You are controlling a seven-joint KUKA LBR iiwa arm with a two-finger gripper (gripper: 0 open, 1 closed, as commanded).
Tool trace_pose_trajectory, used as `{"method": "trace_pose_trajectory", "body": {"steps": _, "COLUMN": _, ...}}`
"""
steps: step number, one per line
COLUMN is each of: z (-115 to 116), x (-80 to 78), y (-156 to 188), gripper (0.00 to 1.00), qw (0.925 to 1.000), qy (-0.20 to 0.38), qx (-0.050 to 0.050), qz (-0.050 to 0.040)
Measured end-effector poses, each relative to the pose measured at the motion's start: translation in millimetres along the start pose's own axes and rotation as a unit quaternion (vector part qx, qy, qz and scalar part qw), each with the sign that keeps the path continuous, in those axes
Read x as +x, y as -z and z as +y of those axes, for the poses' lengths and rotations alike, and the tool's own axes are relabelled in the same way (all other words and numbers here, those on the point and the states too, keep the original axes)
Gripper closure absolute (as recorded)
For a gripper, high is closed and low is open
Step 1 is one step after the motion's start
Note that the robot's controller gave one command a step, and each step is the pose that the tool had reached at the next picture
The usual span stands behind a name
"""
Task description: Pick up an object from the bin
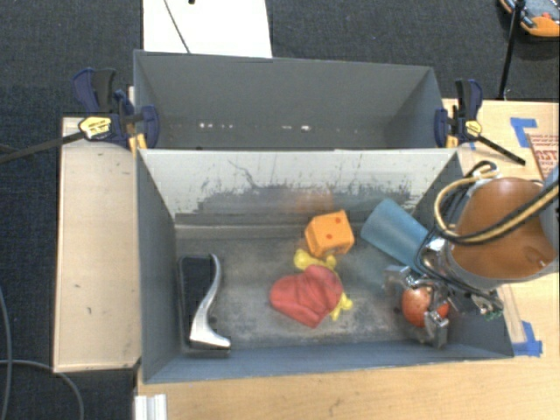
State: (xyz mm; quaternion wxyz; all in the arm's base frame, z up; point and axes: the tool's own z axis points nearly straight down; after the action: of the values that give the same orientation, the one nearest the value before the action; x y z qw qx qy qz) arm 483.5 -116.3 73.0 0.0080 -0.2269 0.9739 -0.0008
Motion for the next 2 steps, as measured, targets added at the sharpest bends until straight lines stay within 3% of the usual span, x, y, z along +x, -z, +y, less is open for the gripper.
{"method": "trace_pose_trajectory", "body": {"steps": 1, "z": -18, "x": 1.9, "y": -1, "gripper": 0.00, "qw": 0.9996, "qy": -0.029, "qx": -0.001, "qz": 0.0034}}
{"method": "trace_pose_trajectory", "body": {"steps": 2, "z": -25, "x": 11.9, "y": 1, "gripper": 1.00, "qw": 1.0000, "qy": 0.010, "qx": 0.001, "qz": -0.0012}}
